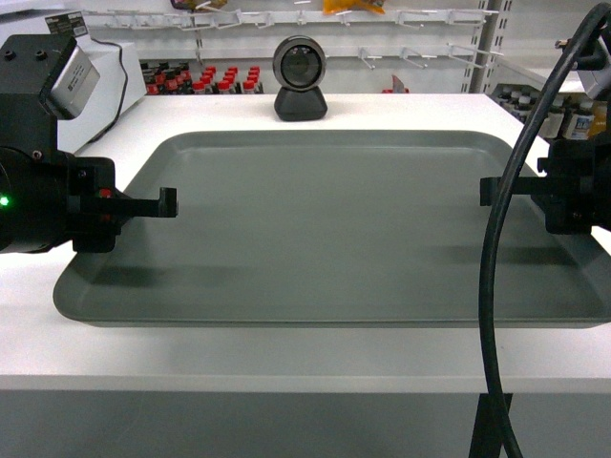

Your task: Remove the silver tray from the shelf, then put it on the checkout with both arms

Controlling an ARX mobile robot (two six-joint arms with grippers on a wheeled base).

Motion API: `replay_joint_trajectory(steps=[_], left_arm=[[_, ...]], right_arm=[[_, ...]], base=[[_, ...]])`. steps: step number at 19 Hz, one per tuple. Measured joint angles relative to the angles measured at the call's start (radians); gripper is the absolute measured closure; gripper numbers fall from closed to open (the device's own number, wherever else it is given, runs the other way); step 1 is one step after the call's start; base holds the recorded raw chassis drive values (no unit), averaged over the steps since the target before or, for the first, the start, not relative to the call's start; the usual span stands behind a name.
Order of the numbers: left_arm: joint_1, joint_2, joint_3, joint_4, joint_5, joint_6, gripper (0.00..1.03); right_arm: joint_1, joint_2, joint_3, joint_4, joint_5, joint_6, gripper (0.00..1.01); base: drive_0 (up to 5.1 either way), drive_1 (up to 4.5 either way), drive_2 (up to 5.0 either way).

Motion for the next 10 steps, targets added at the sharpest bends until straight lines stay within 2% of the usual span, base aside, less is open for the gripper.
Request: replay_joint_trajectory(steps=[10], left_arm=[[0.0,0.0,0.0,0.002,0.0,0.0,1.0]], right_arm=[[0.0,0.0,0.0,0.0,0.0,0.0,0.98]], base=[[0.0,4.16,-4.2]])
